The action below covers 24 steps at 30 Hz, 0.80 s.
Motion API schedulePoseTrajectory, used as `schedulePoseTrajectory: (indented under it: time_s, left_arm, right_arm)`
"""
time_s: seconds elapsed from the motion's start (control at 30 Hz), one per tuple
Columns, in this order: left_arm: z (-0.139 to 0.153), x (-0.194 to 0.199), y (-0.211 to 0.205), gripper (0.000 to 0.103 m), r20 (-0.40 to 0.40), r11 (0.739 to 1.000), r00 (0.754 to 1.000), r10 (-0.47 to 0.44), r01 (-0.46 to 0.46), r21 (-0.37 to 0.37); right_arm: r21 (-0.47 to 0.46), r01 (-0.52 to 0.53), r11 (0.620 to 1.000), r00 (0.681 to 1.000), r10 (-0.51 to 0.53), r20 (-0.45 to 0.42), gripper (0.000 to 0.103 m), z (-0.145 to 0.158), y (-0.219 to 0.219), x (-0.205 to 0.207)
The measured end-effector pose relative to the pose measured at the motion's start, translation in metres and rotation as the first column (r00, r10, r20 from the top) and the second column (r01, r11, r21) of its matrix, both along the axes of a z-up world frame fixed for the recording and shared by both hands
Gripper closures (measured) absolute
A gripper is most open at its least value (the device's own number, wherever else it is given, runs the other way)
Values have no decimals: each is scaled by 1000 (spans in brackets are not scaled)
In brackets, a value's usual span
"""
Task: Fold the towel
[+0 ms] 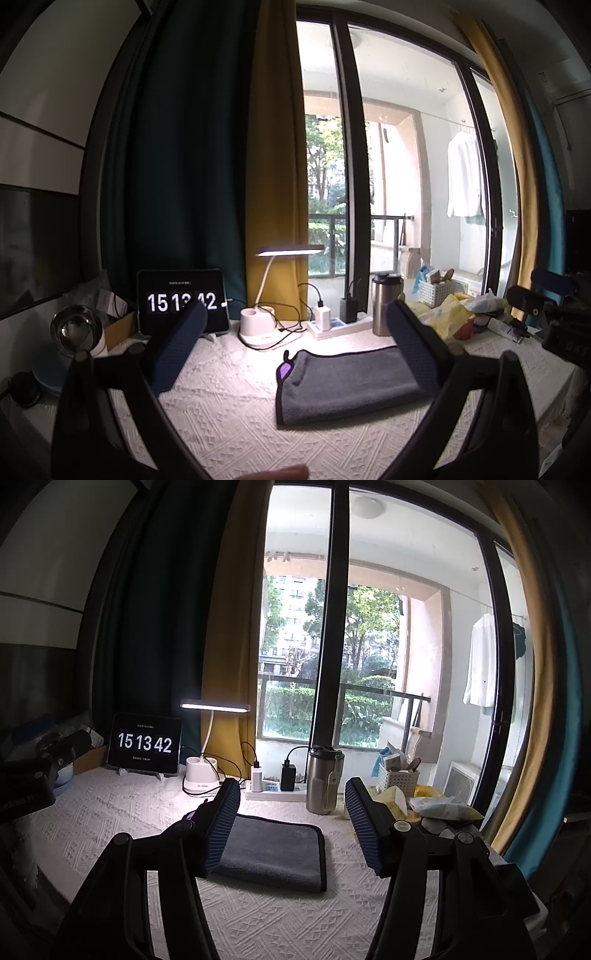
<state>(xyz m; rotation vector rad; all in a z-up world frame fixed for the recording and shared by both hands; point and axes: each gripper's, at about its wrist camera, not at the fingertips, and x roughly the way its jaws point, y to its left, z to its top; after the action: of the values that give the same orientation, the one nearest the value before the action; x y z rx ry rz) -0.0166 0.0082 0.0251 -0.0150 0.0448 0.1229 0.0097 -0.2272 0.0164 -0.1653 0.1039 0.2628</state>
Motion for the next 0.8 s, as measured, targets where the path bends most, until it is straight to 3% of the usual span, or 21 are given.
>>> schedulePoseTrajectory:
  time_s: [0.8]
  left_arm:
    - [1, 1, -1, 4, -4, 1000, 1000, -1, 1, 0]
  right_arm:
    - [5, 2, 1000, 1000, -2, -14, 40, -3, -1, 3]
